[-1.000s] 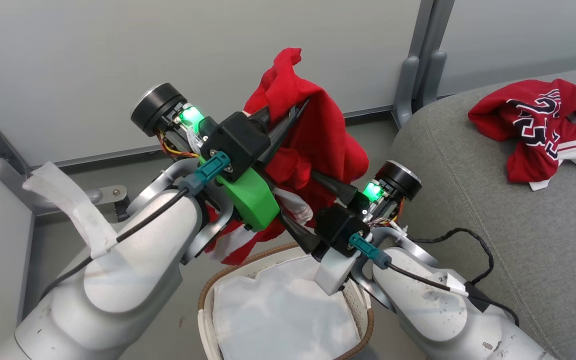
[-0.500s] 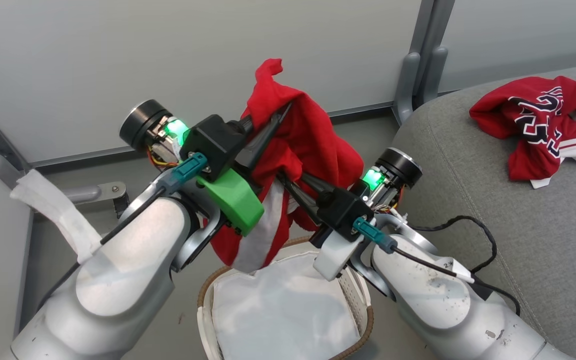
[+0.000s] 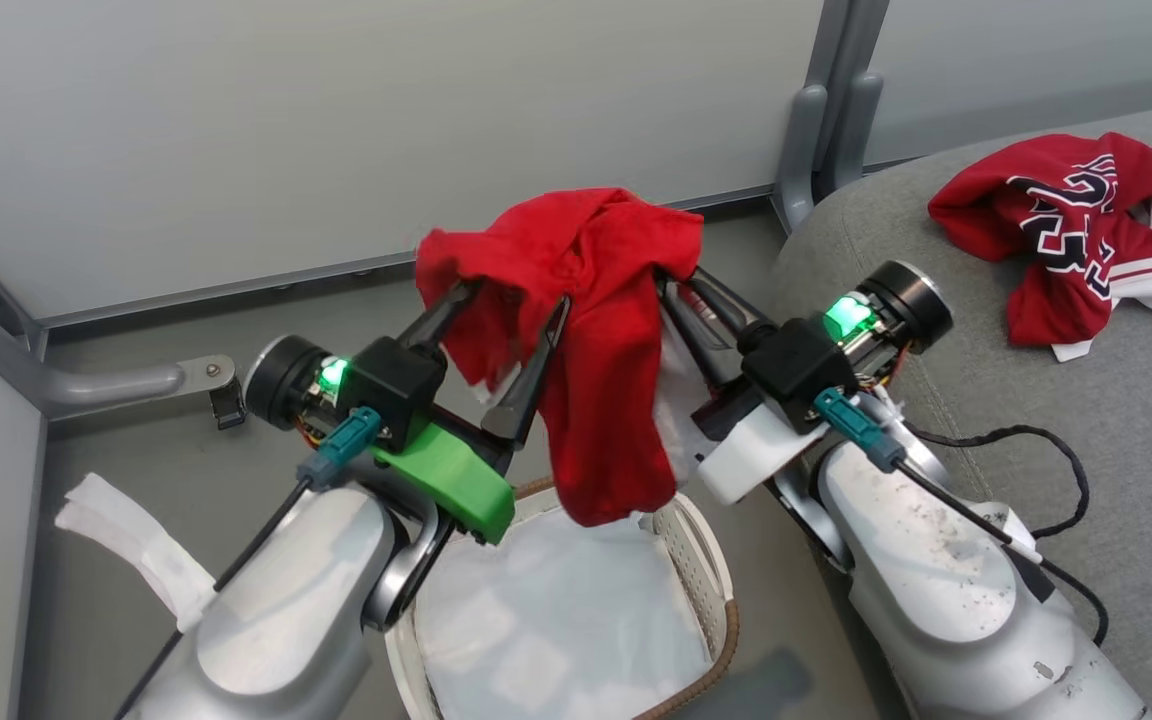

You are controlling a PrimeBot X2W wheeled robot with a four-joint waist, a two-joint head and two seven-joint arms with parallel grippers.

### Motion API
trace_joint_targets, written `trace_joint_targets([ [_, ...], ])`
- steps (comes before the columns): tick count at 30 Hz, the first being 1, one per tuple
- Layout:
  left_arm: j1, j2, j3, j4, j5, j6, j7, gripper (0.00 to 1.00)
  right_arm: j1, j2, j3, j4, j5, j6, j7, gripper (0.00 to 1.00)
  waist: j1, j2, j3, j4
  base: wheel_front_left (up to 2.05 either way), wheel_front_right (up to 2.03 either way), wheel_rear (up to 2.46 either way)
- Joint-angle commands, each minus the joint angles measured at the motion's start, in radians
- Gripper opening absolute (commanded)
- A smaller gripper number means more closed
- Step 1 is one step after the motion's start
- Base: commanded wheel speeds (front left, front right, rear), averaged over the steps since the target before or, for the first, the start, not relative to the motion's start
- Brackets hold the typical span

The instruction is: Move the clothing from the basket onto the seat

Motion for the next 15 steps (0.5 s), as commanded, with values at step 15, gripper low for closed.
trace_joint_targets([
  [15, 0.134, -0.077, 0.006, 0.091, 0.009, 0.004, -0.055, 1.00, 0.057, -0.042, -0.144, -0.040, -0.033, -0.001, -0.002, 0.00, 0.0000, -0.0001, 0.039, -0.034, 0.00, 0.00, 0.00],
])
